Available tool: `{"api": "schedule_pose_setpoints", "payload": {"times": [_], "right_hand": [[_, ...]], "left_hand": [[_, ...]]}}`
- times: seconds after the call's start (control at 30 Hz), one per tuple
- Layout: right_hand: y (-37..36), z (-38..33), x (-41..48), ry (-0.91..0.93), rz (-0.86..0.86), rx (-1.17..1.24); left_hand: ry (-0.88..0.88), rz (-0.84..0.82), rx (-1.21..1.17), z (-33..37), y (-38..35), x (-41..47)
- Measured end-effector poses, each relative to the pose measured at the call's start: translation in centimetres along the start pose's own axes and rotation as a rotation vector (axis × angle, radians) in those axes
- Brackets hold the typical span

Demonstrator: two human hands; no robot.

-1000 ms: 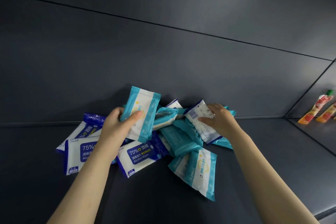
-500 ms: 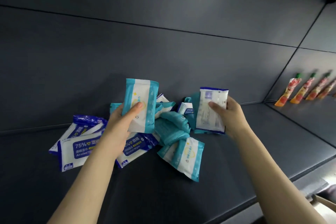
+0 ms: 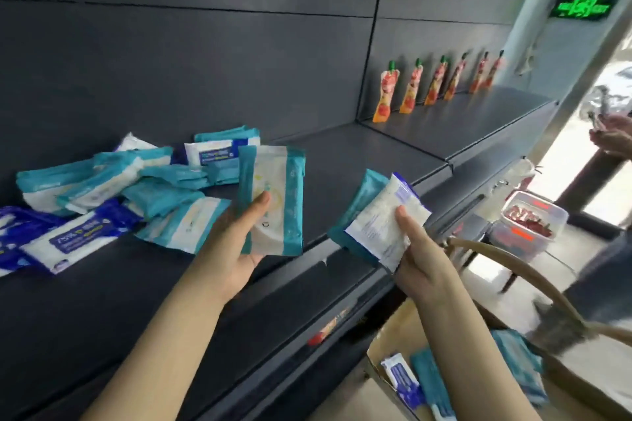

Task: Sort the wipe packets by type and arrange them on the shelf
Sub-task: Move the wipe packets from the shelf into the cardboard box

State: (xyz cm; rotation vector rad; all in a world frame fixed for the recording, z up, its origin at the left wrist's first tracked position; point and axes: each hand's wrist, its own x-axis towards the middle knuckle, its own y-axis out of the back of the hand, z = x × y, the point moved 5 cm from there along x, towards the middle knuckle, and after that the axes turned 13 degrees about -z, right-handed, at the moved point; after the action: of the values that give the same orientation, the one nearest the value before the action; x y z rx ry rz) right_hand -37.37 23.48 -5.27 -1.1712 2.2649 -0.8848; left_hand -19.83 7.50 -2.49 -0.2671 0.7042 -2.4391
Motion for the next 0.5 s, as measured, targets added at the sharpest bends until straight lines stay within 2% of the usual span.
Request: {"api": "schedule_pose_setpoints", "payload": {"times": [0.2, 0.4, 0.5], "right_hand": [[12.3, -3.5, -11.1, -0.077, 0.216, 0.086], [20.9, -3.9, -16.9, -0.148, 0.348, 0.173], [24.9, -3.2, -17.4, -0.118, 0.424, 0.207]], "left_hand": [[0.255, -0.125, -0.014, -13.1, -10.8, -2.6], [0.5, -0.087, 0.049, -23.9, -15.4, -3.6], [0.591, -0.031, 0.114, -28.7, -15.8, -3.3]]}}
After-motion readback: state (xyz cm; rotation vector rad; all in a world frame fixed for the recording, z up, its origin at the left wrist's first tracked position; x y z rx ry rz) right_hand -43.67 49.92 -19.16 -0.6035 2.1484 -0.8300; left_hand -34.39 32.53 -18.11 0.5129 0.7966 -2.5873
